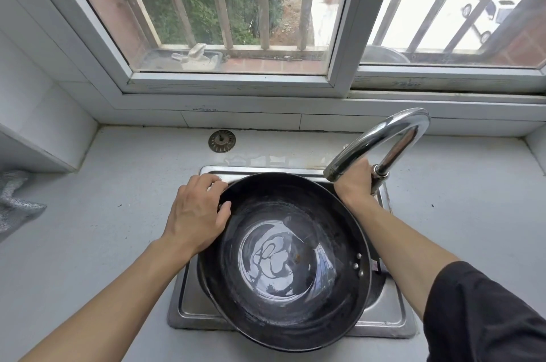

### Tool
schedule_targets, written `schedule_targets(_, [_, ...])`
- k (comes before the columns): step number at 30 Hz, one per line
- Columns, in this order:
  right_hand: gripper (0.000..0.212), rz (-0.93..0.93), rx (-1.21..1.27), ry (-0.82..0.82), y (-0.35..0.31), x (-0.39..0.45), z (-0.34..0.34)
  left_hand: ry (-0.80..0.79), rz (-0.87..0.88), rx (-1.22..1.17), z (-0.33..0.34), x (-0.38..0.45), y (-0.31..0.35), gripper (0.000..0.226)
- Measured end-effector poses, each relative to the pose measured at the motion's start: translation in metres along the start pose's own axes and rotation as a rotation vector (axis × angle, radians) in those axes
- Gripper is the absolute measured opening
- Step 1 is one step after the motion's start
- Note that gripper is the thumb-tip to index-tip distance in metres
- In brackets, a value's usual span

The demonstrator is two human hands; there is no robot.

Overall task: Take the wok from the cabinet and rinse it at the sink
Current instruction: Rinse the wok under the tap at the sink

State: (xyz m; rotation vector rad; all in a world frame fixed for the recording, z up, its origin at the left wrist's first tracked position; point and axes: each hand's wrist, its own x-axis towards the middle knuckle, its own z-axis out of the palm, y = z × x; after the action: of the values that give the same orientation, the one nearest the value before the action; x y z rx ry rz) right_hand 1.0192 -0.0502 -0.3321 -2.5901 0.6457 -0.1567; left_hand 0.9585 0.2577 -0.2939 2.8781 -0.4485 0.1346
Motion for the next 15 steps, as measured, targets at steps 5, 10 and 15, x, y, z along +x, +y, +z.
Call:
schedule_targets(5, [0.017, -0.004, 0.013, 0.002, 0.0062, 0.0058, 0.0088, 0.006, -0.001, 0.003, 0.0002, 0.0017, 0.0002, 0.032])
schedule_targets(10, [0.017, -0.024, 0.081, 0.007, 0.0067, 0.0061, 0.0145, -0.011, -0.006, 0.005, 0.0022, -0.0001, 0.0013, 0.031])
schedule_targets(15, [0.017, -0.047, 0.076, 0.014, 0.0057, 0.0044, 0.009, -0.019, -0.014, 0.004, 0.0029, 0.0001, 0.0016, 0.031])
